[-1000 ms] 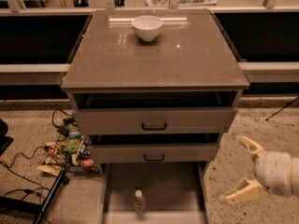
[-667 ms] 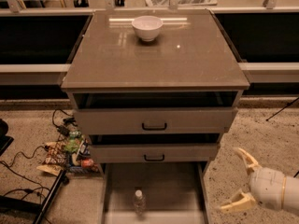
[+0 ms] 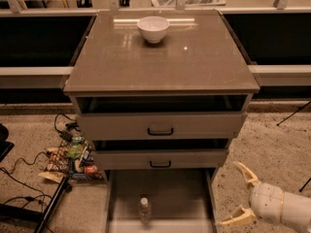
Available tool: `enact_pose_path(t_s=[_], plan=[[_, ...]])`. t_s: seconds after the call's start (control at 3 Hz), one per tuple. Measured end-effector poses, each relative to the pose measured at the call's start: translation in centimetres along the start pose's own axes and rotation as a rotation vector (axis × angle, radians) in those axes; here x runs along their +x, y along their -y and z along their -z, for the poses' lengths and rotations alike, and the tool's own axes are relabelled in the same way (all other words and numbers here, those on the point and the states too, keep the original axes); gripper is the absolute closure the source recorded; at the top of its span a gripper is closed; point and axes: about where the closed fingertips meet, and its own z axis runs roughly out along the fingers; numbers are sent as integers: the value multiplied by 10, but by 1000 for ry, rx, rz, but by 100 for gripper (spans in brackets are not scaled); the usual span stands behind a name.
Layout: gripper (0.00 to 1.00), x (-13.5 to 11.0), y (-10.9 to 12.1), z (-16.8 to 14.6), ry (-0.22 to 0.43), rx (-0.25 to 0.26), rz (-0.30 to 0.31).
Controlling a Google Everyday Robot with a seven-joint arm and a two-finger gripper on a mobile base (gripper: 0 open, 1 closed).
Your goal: Pick water bottle from bottom drawer and place on counter
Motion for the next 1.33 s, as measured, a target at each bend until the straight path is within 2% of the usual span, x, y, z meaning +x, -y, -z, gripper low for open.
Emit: enact_pose_path(t_s=[0.33, 0.67, 1.0, 1.33], plan=[[0, 26, -1, -29, 7, -23, -6], [0, 84, 4, -83, -5, -60, -28], [0, 144, 4, -148, 17, -122, -70], [0, 197, -7, -205, 61, -173, -106]])
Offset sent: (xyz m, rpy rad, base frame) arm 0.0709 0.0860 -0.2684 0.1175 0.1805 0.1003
